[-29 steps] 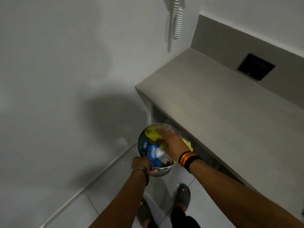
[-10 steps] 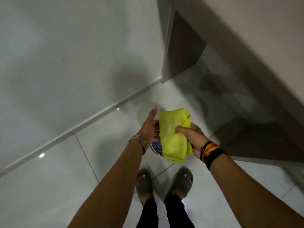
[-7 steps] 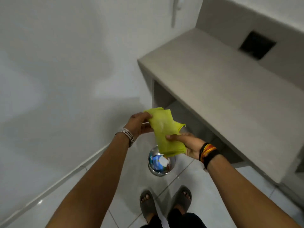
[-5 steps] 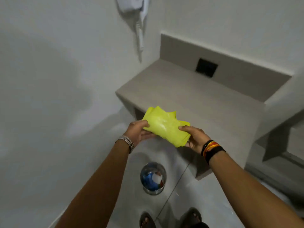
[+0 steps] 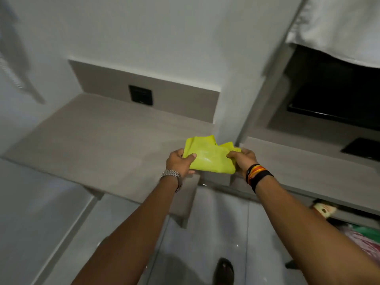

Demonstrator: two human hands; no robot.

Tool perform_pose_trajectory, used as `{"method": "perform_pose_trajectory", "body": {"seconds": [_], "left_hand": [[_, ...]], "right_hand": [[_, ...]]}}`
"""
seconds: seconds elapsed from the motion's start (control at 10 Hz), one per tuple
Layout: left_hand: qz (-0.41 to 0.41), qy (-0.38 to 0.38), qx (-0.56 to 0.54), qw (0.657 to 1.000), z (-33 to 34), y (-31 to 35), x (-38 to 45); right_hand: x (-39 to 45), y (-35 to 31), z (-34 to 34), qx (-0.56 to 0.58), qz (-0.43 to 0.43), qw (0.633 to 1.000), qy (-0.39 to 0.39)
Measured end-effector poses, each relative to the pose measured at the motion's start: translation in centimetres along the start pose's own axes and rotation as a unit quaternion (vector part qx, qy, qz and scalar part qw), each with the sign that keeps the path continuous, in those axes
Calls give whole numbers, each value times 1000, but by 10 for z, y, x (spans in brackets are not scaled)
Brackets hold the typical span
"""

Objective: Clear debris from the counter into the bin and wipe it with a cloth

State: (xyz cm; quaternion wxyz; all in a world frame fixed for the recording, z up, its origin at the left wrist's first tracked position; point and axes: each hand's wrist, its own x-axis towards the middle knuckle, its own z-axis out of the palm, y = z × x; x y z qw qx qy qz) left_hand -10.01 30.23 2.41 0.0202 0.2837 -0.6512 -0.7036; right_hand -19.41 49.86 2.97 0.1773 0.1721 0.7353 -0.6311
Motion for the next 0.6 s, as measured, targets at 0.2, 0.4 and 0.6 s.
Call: {"method": "perform_pose_trajectory", "body": {"seconds": [0.2,0.4,0.6], "left_hand": [[-24,-26,80,996,153,-22,52],[15,-82,154,985,239,-44,64],[160,34,222,961,204,-20,62]], "right_hand": [[88,11,-120,-30,-18,993,111],[156,39,-184,-67,-8,982,179],[115,77,-198,-216,-114,954,176]]}}
